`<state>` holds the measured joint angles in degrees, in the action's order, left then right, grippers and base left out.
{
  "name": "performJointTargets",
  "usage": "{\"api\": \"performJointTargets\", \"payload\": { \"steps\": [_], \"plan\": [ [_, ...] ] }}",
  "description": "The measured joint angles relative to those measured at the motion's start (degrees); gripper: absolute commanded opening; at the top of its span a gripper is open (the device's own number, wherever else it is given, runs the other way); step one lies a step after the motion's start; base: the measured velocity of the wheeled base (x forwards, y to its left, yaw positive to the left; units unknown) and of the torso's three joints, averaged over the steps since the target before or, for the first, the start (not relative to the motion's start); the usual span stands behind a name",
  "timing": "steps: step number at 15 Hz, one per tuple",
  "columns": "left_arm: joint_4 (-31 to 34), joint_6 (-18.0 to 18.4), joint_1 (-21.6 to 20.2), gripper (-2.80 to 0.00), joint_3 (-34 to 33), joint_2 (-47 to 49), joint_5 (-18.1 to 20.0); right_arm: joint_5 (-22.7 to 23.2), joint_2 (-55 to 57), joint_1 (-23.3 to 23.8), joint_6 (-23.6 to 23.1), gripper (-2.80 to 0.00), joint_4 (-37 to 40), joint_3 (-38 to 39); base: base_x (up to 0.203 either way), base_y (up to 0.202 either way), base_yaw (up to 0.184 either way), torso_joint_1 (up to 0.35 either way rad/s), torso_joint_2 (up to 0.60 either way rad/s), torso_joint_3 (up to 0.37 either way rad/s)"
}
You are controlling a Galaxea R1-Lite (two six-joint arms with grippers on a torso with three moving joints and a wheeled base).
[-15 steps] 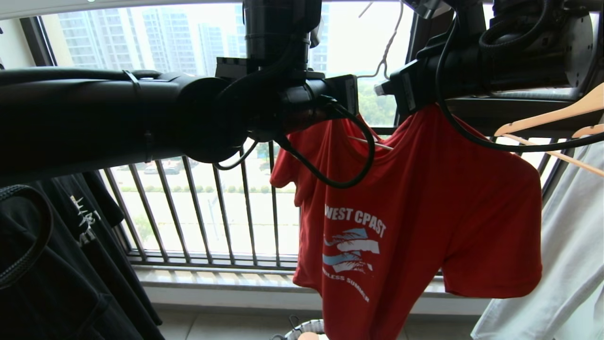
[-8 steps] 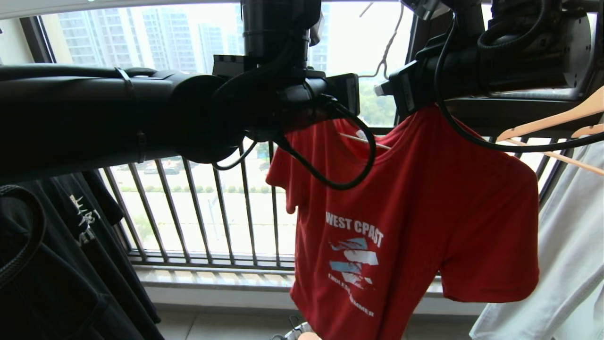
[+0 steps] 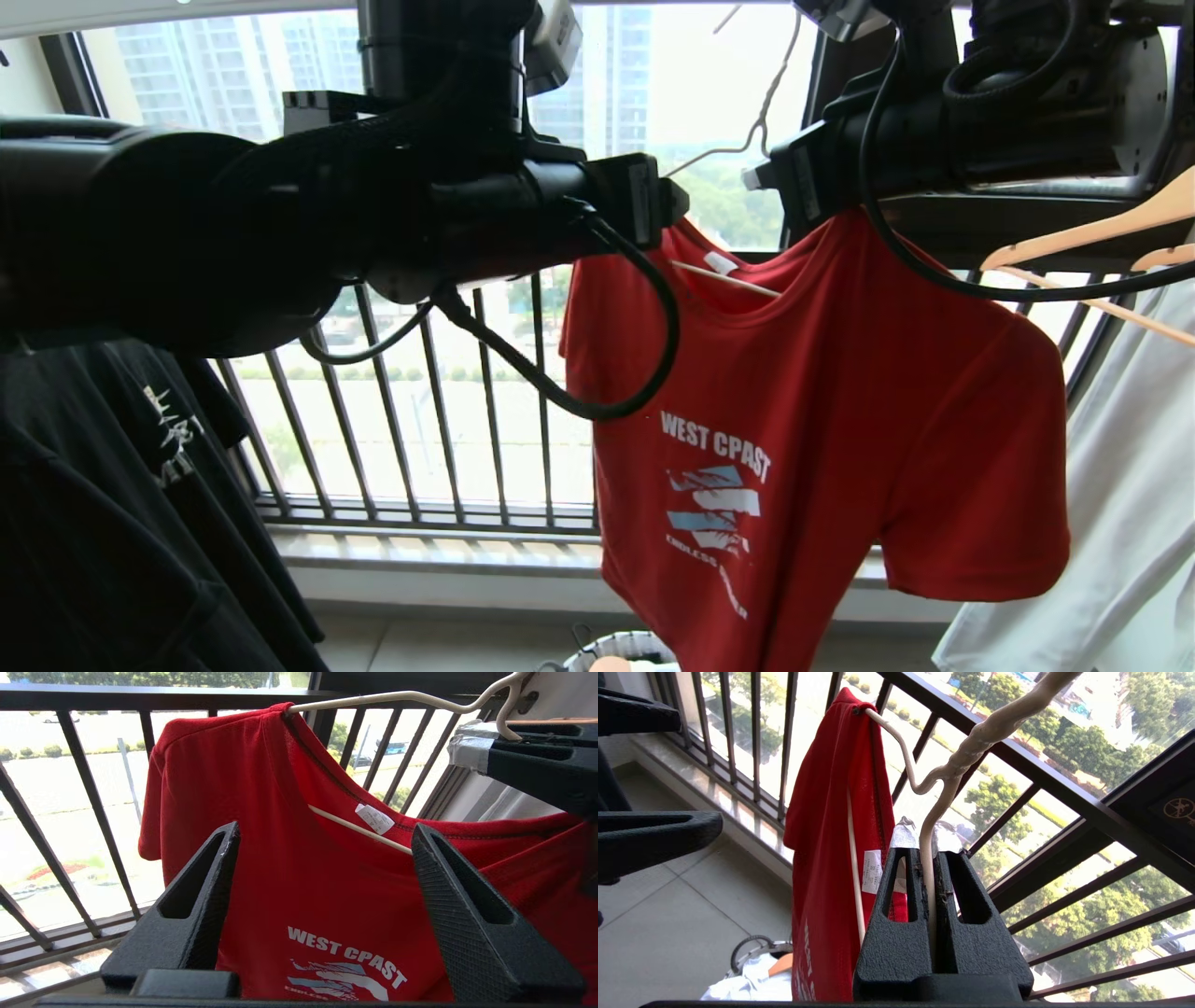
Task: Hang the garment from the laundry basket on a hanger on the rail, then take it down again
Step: Take the clothes off the clothes rack
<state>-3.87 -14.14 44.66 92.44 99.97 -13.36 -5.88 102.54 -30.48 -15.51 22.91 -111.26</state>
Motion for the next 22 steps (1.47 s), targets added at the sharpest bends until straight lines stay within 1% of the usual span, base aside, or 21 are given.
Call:
{"api": "performJointTargets", "payload": {
  "steps": [2,4,6,7,8,9,10,13,16,19,22],
  "plan": [
    [-0.04,-0.98,-1.07,-2.80,-5.17,-5.57,0.09,0.02,0.02,0.00,0.08,-2.80,0.00,0.20,0.000,0.000,0.000,0.000,0.00,0.000],
    [0.90,-1.69,-3.66,-2.80,-10.07,-10.89,0.24,0.01,0.00,0.00,0.13,-2.80,-0.06,0.53,0.000,0.000,0.000,0.000,0.00,0.000],
    [5.50,-1.76,-6.86,-2.80,-13.25,-14.86,0.48,0.02,-0.02,0.05,0.12,-2.80,-0.07,0.73,0.000,0.000,0.000,0.000,0.00,0.000],
    [8.60,-1.76,-8.26,-2.80,-14.13,-16.20,1.32,-0.01,-0.02,0.11,0.10,-2.80,-0.09,0.76,0.000,0.000,0.000,0.000,0.00,0.000],
    [10.21,-1.78,-9.47,-2.80,-14.58,-17.09,2.95,-0.02,-0.02,0.16,0.07,-2.80,-0.04,0.79,0.000,0.000,0.000,0.000,0.00,0.000],
    [10.56,-1.78,-10.55,-2.80,-14.76,-17.72,4.20,-0.02,-0.02,0.22,0.09,0.00,-0.06,0.84,0.000,0.000,0.000,0.000,0.00,0.000],
    [10.58,-1.78,-11.29,-2.80,-14.85,-18.18,4.82,-0.02,-0.05,0.41,0.09,0.00,-0.04,0.85,0.000,0.000,0.000,0.000,0.00,0.000],
    [10.62,-1.78,-11.85,-2.80,-14.99,-18.79,5.01,-0.03,-0.13,0.60,0.21,0.00,0.18,0.95,0.000,0.000,0.000,0.000,0.00,0.000],
    [10.61,-1.76,-11.94,-2.80,-15.00,-18.79,5.01,-0.04,-1.39,0.60,0.41,0.00,0.01,3.36,0.000,0.000,0.000,0.000,0.00,0.000],
    [10.61,-1.76,-11.87,-2.80,-15.15,-18.55,5.70,-0.02,-4.16,0.75,0.55,0.00,-0.41,8.40,0.000,0.000,0.000,0.000,0.00,0.000],
    [10.61,-1.68,-11.79,-2.80,-15.19,-18.41,5.90,0.10,-8.28,1.83,0.57,0.00,-3.29,15.91,0.000,0.000,0.000,0.000,0.00,0.000]
  ]
}}
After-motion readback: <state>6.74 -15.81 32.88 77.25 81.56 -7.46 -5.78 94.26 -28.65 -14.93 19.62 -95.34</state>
